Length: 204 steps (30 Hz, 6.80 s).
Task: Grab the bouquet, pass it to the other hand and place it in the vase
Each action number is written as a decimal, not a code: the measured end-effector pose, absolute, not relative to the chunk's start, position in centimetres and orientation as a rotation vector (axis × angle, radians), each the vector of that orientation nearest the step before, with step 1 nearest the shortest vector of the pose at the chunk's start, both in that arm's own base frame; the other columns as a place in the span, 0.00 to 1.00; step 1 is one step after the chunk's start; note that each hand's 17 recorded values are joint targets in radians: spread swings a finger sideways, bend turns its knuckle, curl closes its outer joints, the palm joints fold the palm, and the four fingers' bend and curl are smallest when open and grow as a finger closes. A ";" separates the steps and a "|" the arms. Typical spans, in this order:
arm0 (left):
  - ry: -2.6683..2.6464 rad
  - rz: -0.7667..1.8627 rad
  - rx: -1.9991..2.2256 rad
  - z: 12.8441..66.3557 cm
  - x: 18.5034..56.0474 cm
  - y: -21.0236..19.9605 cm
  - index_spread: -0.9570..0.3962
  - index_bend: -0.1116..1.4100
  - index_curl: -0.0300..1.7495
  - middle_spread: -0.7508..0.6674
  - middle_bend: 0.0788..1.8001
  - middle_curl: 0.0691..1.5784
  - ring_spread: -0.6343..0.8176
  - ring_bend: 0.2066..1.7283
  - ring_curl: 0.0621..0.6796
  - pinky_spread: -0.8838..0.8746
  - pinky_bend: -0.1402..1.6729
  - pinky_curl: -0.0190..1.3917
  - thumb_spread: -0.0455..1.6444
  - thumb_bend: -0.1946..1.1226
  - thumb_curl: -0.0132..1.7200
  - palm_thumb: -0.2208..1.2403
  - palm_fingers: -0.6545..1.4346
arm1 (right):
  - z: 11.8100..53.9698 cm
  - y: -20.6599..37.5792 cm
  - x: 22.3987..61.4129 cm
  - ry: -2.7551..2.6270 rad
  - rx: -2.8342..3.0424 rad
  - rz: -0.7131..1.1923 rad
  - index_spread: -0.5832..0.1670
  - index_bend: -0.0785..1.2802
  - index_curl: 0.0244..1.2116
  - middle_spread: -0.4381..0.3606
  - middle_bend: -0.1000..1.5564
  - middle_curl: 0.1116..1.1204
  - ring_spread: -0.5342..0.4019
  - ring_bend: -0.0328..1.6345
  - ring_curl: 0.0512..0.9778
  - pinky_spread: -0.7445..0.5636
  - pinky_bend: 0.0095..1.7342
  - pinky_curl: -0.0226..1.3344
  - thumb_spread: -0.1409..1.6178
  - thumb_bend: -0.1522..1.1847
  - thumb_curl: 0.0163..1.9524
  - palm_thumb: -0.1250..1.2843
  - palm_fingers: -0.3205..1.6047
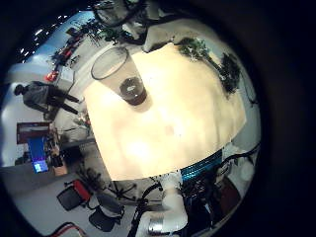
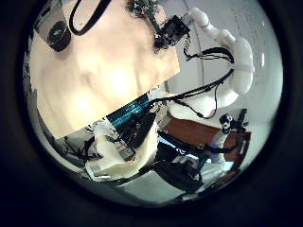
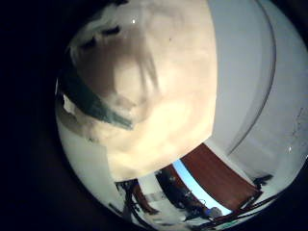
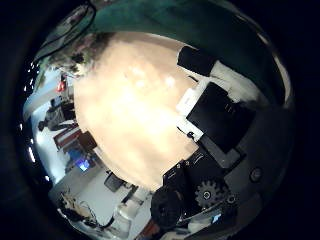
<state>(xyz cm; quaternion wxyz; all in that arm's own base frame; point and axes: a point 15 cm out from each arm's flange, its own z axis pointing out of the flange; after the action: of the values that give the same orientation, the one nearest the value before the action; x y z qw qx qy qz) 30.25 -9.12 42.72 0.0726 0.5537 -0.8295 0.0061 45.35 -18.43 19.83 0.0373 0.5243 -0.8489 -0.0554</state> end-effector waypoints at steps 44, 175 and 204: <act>-1.971 0.899 1.392 54.6 36.8 -13.5 0.73 0.18 0.21 0.70 0.07 0.18 0.76 0.21 0.23 0.81 0.37 0.09 0.67 0.13 0.18 0.31 0.43 | 58.8 -3.3 40.5 -2.791 3.227 -1.432 0.48 0.92 0.71 0.39 0.88 0.66 0.38 0.92 0.64 0.42 0.76 0.56 0.53 0.17 0.56 0.92 0.77; -1.806 1.691 1.523 64.3 42.2 -0.7 0.20 0.61 0.65 0.19 0.65 0.57 0.16 0.84 0.80 0.24 0.87 0.50 0.66 0.14 0.45 0.77 0.85 | 46.0 11.2 40.1 -2.123 3.204 -1.632 0.38 0.18 0.27 0.61 0.19 0.23 0.73 0.32 0.19 0.88 0.25 0.26 0.65 0.10 0.29 0.72 0.27; -1.678 1.701 1.528 57.9 46.8 0.2 0.19 0.60 0.65 0.18 0.65 0.57 0.16 0.84 0.80 0.24 0.84 0.54 0.66 0.14 0.45 0.76 0.85 | 45.7 10.9 39.9 -2.127 3.190 -1.608 0.39 0.19 0.26 0.61 0.17 0.22 0.74 0.30 0.19 0.88 0.24 0.23 0.65 0.10 0.28 0.72 0.29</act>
<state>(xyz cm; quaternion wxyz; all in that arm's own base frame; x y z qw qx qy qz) 46.77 0.21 57.90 0.1523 0.5326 -0.5847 0.5927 39.88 10.93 45.73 -0.4867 0.6703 -0.4469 -0.3379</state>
